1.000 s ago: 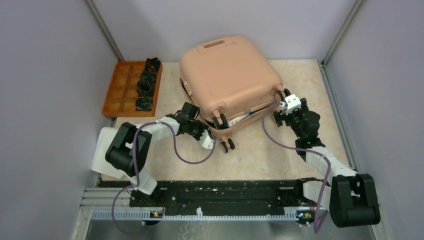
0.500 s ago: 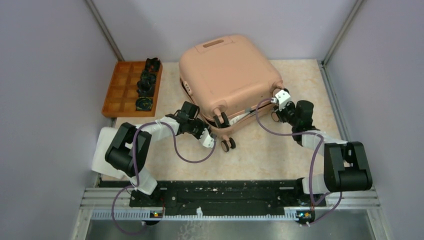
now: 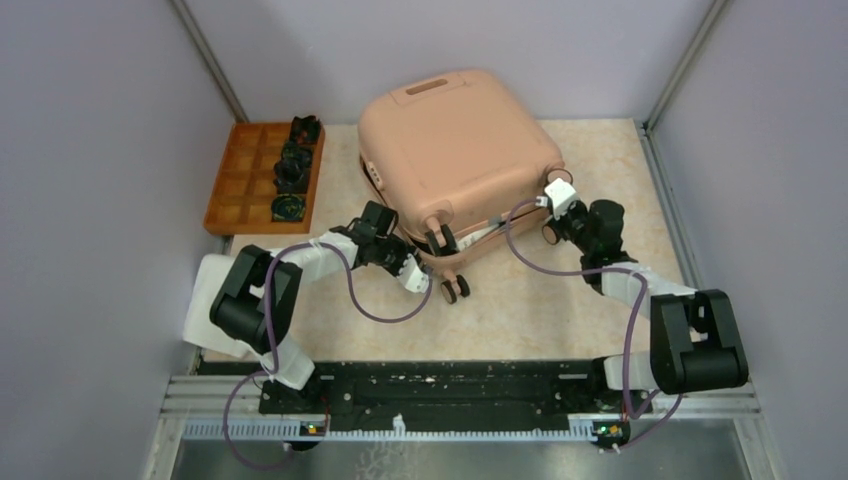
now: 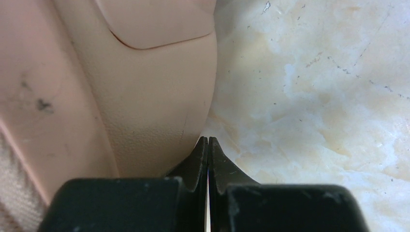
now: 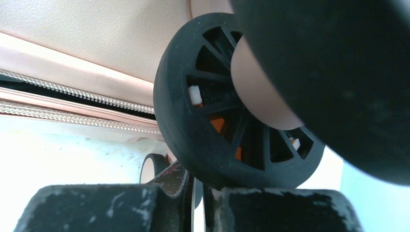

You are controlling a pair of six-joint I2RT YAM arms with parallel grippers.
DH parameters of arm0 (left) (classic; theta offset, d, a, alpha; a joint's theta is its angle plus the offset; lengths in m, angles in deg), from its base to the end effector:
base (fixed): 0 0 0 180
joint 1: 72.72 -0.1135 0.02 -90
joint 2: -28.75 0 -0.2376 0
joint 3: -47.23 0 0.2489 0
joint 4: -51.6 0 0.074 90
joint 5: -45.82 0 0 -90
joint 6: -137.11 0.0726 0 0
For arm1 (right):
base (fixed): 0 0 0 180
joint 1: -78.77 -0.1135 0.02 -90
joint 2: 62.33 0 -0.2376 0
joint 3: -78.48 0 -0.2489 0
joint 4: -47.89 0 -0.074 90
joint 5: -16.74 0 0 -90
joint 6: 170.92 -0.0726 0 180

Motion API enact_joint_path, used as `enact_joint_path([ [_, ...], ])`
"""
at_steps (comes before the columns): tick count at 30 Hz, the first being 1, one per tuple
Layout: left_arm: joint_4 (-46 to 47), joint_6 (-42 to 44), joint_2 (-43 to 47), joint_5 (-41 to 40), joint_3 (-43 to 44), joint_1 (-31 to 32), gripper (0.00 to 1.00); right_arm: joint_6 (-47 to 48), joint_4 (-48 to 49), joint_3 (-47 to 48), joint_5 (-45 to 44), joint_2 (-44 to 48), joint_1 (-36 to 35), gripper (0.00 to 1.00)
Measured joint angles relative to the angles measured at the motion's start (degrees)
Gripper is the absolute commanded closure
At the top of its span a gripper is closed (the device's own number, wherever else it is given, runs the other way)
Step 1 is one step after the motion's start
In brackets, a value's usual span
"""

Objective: Pack the luggage
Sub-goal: Zip the luggage at the center of the board.

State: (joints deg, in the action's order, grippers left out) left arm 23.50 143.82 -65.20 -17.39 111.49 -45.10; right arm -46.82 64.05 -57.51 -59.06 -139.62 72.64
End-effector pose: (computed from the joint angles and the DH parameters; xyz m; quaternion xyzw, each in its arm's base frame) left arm 0.2742 -0.1804 0.1098 0.8565 0.3796 -0.0303 0.3485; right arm 0.3101 0.0512 0.1662 -0.3435 0.7244 -0.0460 0.5960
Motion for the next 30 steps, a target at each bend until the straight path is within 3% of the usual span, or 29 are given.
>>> enact_joint_path([
  [3,0.0,-0.1,0.0,-0.3,0.2,-0.1,1.0,-0.1,0.3,0.0,-0.8,0.0,-0.4,0.48],
  [5,0.0,-0.1,0.0,-0.6,0.2,-0.1,1.0,-0.3,0.9,0.0,-1.7,0.0,-0.5,0.42],
  [6,-0.1,-0.1,0.0,-0.6,0.2,-0.2,1.0,-0.2,1.4,0.0,-2.1,-0.1,-0.5,0.44],
  [8,-0.1,-0.1,0.0,-0.7,0.2,-0.2,1.0,-0.2,2.2,0.0,-2.4,-0.6,-0.5,0.65],
  [13,0.5,-0.1,0.0,-0.7,0.6,-0.2,1.0,-0.7,4.8,0.0,-2.0,-3.0,-0.9,0.99],
  [30,-0.7,-1.2,0.0,-1.0,1.5,-0.4,1.0,-6.4,13.0,-6.1,-1.9,1.7,-1.0,1.0],
])
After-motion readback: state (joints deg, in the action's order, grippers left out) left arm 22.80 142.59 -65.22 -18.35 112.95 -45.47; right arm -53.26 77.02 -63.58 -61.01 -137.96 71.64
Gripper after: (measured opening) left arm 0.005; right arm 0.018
